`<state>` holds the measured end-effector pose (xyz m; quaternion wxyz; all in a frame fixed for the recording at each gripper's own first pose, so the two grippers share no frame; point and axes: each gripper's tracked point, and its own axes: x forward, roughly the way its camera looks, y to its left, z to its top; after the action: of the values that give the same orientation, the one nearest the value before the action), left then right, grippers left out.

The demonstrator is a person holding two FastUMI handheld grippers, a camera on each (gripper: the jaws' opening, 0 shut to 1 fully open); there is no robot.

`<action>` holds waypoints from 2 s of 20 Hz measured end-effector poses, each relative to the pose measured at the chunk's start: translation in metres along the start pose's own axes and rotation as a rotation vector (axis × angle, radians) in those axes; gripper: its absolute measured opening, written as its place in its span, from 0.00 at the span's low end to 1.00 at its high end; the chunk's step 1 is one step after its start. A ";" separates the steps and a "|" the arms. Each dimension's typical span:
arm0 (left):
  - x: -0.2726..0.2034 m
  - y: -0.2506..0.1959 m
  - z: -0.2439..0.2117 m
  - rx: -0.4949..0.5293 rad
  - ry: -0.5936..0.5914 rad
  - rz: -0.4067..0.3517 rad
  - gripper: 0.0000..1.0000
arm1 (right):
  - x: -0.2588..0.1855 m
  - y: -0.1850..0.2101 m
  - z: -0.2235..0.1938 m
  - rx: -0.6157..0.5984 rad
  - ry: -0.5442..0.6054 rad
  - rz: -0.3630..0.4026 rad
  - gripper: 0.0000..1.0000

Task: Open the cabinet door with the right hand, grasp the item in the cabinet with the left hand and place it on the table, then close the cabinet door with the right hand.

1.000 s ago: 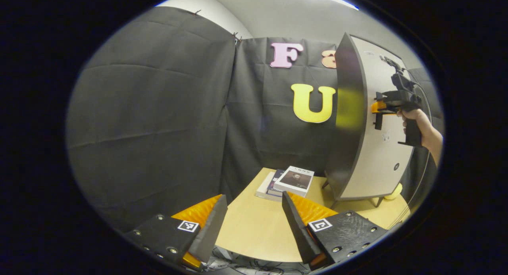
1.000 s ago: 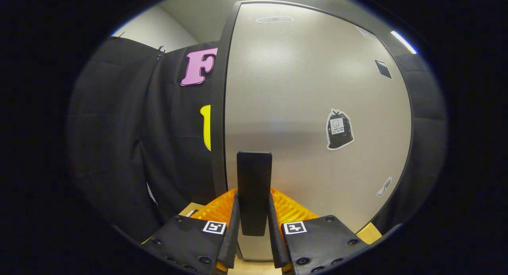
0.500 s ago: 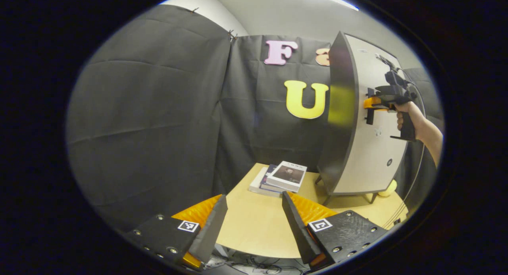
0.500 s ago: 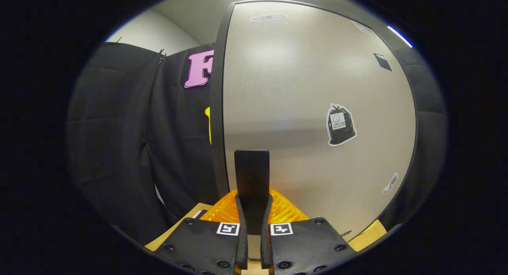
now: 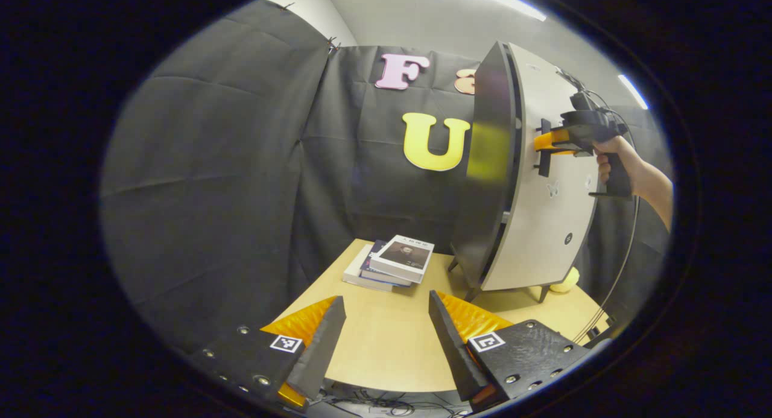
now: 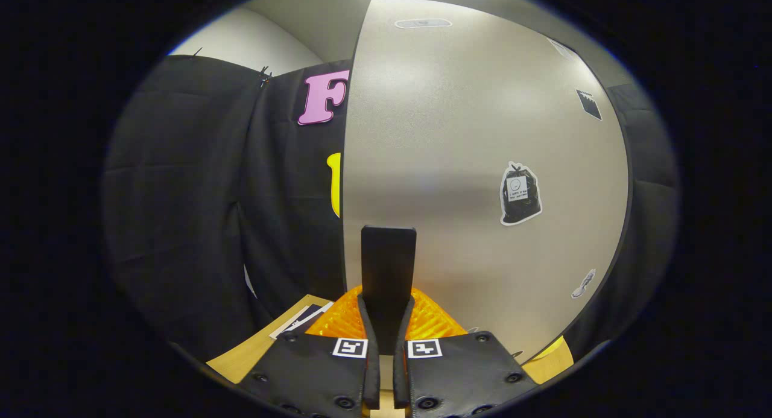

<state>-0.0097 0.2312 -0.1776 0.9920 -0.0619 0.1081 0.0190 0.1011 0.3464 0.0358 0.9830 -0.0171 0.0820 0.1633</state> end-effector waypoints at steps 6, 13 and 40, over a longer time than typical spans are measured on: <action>-0.016 -0.028 0.039 0.016 -0.058 0.051 0.84 | -0.037 -0.003 -0.005 0.007 -0.008 0.102 0.10; -0.059 -0.100 0.050 0.098 -0.091 0.131 0.84 | -0.086 -0.015 -0.010 0.014 -0.017 0.252 0.10; -0.123 -0.273 0.005 0.128 -0.070 0.091 0.84 | -0.158 -0.164 -0.014 0.124 -0.008 0.414 0.10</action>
<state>-0.1144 -0.0422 -0.1142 0.9952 0.0072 0.0770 0.0592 0.0047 0.1397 0.0493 0.9279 0.0613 0.0898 0.3565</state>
